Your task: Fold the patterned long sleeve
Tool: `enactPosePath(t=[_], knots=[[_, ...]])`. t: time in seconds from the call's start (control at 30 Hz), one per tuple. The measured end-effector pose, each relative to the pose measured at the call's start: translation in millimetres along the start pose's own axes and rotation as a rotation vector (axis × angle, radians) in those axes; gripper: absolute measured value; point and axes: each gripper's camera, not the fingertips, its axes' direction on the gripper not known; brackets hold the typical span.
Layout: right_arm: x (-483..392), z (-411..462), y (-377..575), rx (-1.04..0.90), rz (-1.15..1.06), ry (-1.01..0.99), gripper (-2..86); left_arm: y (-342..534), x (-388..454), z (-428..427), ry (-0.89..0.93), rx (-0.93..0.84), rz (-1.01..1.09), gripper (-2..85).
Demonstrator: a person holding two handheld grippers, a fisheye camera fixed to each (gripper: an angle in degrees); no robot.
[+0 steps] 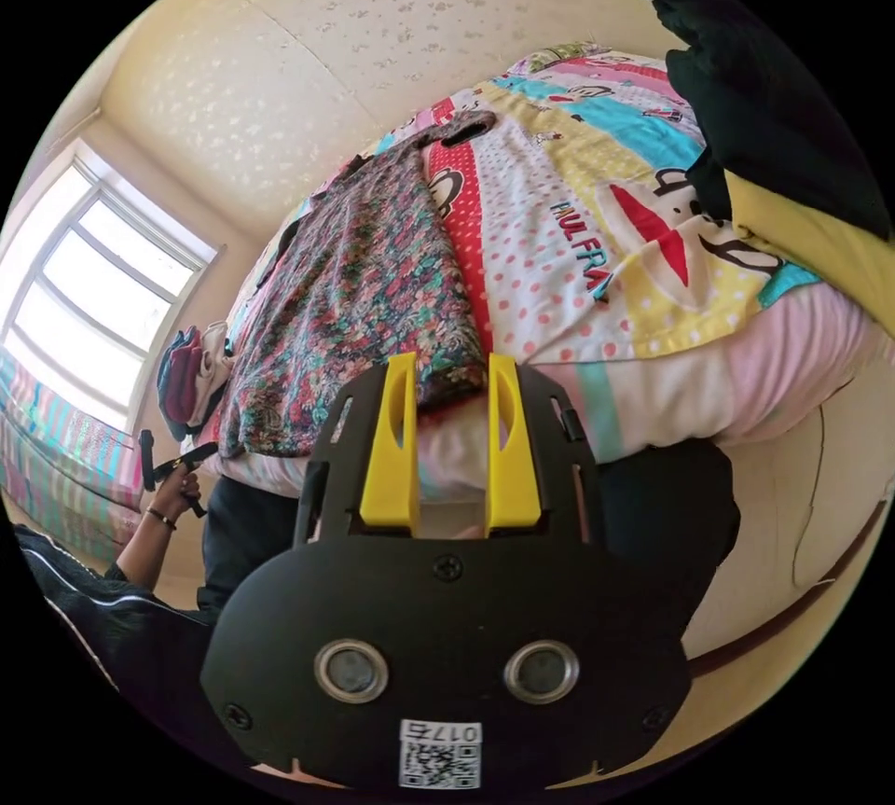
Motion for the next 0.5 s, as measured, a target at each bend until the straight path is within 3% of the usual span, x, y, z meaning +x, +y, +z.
enactPosePath(t=[0.1, 0.17, 0.27, 0.33, 0.4, 0.5], knots=[[3, -5, 2, -0.023, 0.022, 0.065, 6.9, 2, -13, -14, 0.041, -0.001, -0.015, 1.3], [5, -21, 1, -0.036, 0.019, 0.0, 4.2, 4, -27, -25, 0.1, -0.002, -0.047, 1.2], [1, -65, -1, 0.039, -0.021, -0.075, 2.8, 12, -67, -53, 0.344, -0.004, -0.191, 0.9], [-2, -102, -8, 0.102, -0.033, -0.128, 2.4, 20, -97, -95, 0.596, 0.11, -0.247, 0.6], [-6, -144, -18, 0.176, -0.071, -0.255, 2.0, 21, -115, -136, 0.687, 0.2, -0.229, 0.4], [-27, -203, -30, 0.173, -0.162, -0.284, 1.6, 12, -115, -221, 0.608, 0.243, -0.049, 0.2]])
